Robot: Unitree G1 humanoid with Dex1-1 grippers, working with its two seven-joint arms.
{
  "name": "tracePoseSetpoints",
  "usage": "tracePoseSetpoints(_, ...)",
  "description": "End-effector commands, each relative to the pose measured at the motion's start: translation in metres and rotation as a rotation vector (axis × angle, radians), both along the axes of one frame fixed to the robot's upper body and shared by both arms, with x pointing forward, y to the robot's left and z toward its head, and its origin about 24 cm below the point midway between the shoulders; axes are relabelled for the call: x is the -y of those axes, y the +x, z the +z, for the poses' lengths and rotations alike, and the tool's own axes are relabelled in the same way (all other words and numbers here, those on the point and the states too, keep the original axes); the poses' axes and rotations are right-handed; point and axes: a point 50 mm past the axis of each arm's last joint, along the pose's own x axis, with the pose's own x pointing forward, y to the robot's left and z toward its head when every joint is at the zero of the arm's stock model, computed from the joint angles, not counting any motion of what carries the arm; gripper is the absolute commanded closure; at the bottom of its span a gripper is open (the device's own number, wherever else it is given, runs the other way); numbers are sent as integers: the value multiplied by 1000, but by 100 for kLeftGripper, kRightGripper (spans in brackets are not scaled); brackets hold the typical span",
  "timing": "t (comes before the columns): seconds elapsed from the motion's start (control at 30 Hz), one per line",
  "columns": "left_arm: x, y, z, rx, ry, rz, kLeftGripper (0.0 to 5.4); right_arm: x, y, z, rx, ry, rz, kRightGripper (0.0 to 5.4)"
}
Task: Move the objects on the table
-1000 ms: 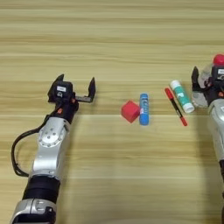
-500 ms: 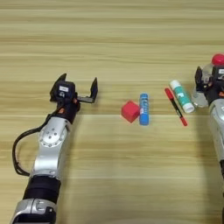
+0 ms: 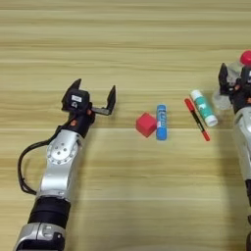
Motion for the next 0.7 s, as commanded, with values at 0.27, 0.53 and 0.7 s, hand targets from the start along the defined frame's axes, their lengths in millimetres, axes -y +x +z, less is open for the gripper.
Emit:
tracePoseSetpoints(0.27, 33, -20, 18, 136, -43, -269, 0, -38, -13, 24, 133, 22, 228, 215)
tracePoseSetpoints(0.53, 51, -38, 24, 175, -66, -459, 0, -68, -30, 35, 150, 60, 416, 215)
tracePoseSetpoints(0.7, 58, -46, 21, 181, -27, -533, 0, -83, -38, 38, 117, 100, 524, 215)
